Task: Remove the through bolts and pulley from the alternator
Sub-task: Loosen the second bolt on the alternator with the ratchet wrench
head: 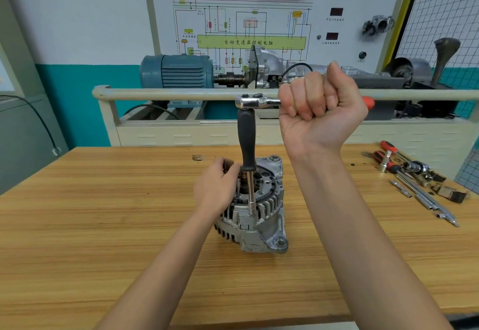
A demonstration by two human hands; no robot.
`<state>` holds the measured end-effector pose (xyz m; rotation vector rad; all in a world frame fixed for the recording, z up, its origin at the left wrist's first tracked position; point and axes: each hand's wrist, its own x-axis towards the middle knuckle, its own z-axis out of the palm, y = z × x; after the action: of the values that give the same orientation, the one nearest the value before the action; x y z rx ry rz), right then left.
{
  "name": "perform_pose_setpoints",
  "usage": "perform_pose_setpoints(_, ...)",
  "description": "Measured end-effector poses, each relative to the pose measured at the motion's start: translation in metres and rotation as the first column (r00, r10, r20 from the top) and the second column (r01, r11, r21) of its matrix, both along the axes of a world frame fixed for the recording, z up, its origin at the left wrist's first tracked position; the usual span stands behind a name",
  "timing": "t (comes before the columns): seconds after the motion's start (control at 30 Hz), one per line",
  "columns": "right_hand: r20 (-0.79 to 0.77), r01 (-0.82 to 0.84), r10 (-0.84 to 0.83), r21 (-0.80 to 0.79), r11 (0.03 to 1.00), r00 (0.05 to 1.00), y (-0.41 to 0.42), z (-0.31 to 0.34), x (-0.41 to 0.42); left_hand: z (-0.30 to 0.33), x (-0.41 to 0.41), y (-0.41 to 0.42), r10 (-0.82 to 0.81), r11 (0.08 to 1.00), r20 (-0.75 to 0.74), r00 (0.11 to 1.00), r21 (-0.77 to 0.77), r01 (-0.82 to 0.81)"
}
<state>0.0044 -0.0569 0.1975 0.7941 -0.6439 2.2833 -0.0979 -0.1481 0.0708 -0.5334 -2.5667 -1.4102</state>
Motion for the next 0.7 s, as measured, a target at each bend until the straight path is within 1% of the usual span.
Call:
perform_pose_setpoints(0.07,0.013,-0.093,0.095,-0.073,0.993,0.995,0.003,0.000,-0.004,-0.002,-0.002,-0.001,-0.021,1.000,-0.029,0.999,0.011,0.021)
perform_pose_setpoints(0.13,0.025,-0.176,0.182,-0.146,0.973,0.983,0.007,-0.002,-0.009,-0.002,-0.004,-0.003,-0.064,0.998,-0.028,0.998,0.020,0.065)
perform_pose_setpoints(0.2,0.033,-0.244,0.253,-0.169,0.955,0.967,0.008,-0.002,-0.017,-0.002,-0.007,-0.005,-0.124,0.992,-0.024,0.992,0.031,0.125)
perform_pose_setpoints(0.3,0.058,-0.387,0.412,-0.242,0.890,0.910,0.012,-0.001,-0.034,0.000,-0.010,-0.007,-0.212,0.975,-0.003,0.977,0.068,0.212)
perform_pose_setpoints(0.4,0.097,-0.449,0.516,-0.373,0.812,0.851,0.020,-0.006,-0.049,0.003,-0.011,-0.009,-0.304,0.947,0.033,0.952,0.118,0.298)
perform_pose_setpoints(0.43,0.111,-0.447,0.533,-0.418,0.791,0.839,0.021,-0.008,-0.053,0.006,-0.011,-0.009,-0.331,0.938,0.063,0.941,0.131,0.321)
perform_pose_setpoints(0.5,0.133,-0.405,0.520,-0.479,0.779,0.844,0.024,-0.010,-0.057,0.012,-0.010,-0.011,-0.415,0.904,0.128,0.901,0.170,0.392)
perform_pose_setpoints(0.53,0.139,-0.385,0.506,-0.491,0.782,0.851,0.025,-0.010,-0.057,0.017,-0.008,-0.014,-0.458,0.880,0.141,0.878,0.212,0.425)
perform_pose_setpoints(0.57,0.134,-0.376,0.496,-0.493,0.784,0.858,0.026,-0.010,-0.055,0.025,-0.005,-0.017,-0.482,0.856,0.122,0.868,0.278,0.436)
perform_pose_setpoints(0.6,0.120,-0.378,0.488,-0.486,0.788,0.864,0.028,-0.009,-0.053,0.032,-0.003,-0.022,-0.498,0.816,0.070,0.864,0.376,0.439)
perform_pose_setpoints(0.63,0.101,-0.390,0.483,-0.460,0.798,0.870,0.028,-0.008,-0.049,0.039,0.000,-0.027,-0.541,0.728,0.015,0.841,0.509,0.459)
perform_pose_setpoints(0.67,0.079,-0.407,0.481,-0.423,0.810,0.873,0.027,-0.008,-0.044,0.049,0.005,-0.032,-0.607,0.613,-0.041,0.794,0.611,0.500)
perform_pose_setpoints(0.7,0.058,-0.425,0.479,-0.379,0.822,0.876,0.025,-0.007,-0.039,0.061,0.011,-0.035,-0.681,0.496,-0.094,0.726,0.670,0.553)
